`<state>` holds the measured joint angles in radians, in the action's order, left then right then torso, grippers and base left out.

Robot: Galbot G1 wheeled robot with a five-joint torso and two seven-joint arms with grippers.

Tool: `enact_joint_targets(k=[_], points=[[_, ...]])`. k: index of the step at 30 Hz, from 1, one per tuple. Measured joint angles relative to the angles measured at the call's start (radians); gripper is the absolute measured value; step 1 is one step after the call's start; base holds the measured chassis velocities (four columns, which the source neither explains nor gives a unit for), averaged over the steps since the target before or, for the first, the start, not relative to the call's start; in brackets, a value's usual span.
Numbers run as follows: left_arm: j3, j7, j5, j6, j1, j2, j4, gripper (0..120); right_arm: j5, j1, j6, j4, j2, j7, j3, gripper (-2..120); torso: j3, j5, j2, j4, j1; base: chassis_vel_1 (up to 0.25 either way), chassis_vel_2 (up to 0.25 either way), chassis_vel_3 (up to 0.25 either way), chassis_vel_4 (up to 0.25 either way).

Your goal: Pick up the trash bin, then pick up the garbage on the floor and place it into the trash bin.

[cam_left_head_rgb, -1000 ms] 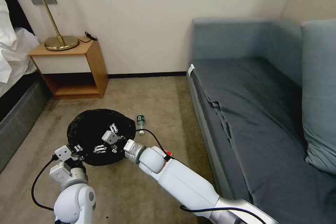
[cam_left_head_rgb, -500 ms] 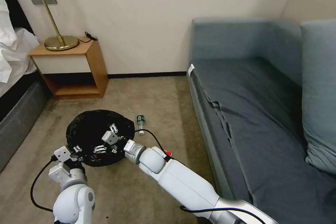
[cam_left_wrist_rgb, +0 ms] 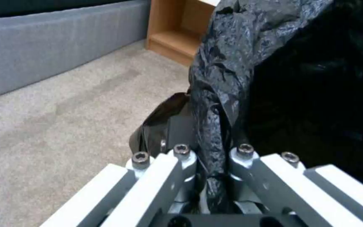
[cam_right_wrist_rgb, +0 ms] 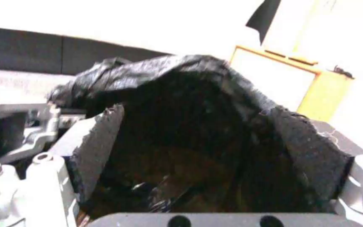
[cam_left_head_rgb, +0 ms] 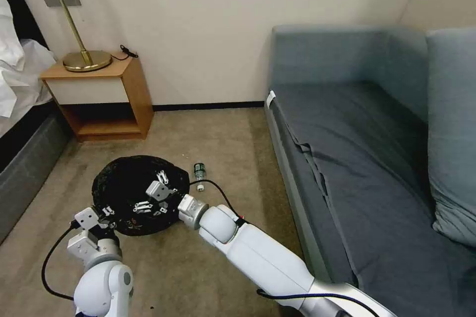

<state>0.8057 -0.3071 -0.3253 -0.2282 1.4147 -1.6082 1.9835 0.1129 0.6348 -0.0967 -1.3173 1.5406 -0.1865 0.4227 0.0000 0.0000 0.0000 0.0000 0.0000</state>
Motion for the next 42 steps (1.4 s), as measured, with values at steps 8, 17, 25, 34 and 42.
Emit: enact_joint_targets(k=[8, 17, 25, 34, 42], points=[[0.019, 0.0, -0.01, -0.001, -0.012, 0.0, 0.006, 4, 0.017, 0.0, 0.012, -0.046, -0.02, 0.002, -0.029, 96, 0.0, 0.0, 0.0, 0.0, 0.0, 0.0, 0.0, 0.0, 0.0], [0.025, 0.001, -0.011, -0.006, -0.013, 0.0, 0.011, 4, 0.033, -0.001, 0.018, -0.067, -0.045, 0.002, -0.086, 97, 0.0, 0.0001, 0.0, 0.0, 0.0, 0.0, 0.0, 0.0, 0.0], [0.032, 0.006, -0.011, -0.013, -0.017, 0.0, 0.019, 4, 0.06, 0.016, 0.033, -0.116, -0.099, -0.008, -0.165, 99, 0.0, 0.0001, 0.0, 0.0, 0.0, 0.0, 0.0, 0.0, 0.0], [0.034, 0.011, -0.01, -0.019, -0.031, 0.0, 0.019, 4, 0.062, 0.097, 0.034, -0.17, -0.145, -0.023, -0.264, 100, 0.0, 0.0002, 0.0, 0.0, 0.0, 0.0, 0.0, 0.0, 0.0], [0.035, 0.014, -0.01, -0.02, -0.032, 0.0, 0.019, 4, 0.052, 0.167, 0.033, -0.182, -0.152, -0.045, -0.327, 100, 0.0, 0.0001, 0.0, -0.0001, 0.0, 0.0, 0.0, 0.0, 0.0]])
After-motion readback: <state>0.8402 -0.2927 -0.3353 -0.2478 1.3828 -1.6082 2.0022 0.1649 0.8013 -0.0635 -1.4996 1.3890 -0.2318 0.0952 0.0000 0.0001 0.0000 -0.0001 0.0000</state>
